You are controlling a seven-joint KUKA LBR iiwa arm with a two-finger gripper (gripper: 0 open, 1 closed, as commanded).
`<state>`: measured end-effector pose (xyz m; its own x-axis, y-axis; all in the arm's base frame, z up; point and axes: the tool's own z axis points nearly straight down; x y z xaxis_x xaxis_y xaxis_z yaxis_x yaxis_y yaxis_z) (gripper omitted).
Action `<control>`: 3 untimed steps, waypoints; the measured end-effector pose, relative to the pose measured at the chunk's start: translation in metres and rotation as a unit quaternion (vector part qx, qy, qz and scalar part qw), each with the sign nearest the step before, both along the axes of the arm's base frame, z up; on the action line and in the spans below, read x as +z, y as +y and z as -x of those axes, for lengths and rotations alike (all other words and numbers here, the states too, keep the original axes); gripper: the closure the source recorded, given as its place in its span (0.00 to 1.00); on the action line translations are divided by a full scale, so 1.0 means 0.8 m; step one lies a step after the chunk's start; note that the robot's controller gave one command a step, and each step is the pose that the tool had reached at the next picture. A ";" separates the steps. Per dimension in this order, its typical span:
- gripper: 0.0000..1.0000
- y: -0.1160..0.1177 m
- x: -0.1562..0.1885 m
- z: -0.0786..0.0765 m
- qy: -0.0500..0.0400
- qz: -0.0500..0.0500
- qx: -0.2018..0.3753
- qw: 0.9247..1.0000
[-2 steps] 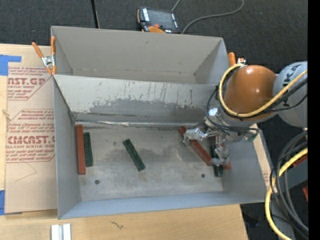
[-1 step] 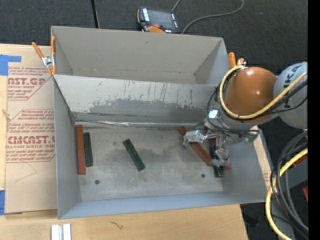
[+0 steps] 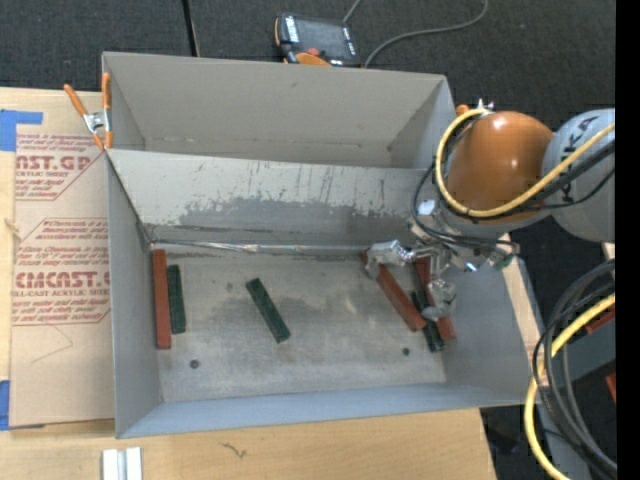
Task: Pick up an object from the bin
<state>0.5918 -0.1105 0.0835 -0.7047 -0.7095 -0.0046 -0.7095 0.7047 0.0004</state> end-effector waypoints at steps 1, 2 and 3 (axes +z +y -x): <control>0.00 0.073 -0.016 0.017 0.000 0.002 0.330 0.944; 0.00 0.021 -0.016 0.002 -0.002 -0.002 0.323 0.946; 0.00 0.044 -0.017 -0.002 -0.002 -0.001 0.576 0.818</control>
Offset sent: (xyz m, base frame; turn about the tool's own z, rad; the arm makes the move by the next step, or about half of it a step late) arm -0.0140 0.0578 -0.0135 -0.6743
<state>0.5934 -0.0749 0.0703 0.4304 -0.9026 -0.0066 -0.9026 -0.4304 -0.0039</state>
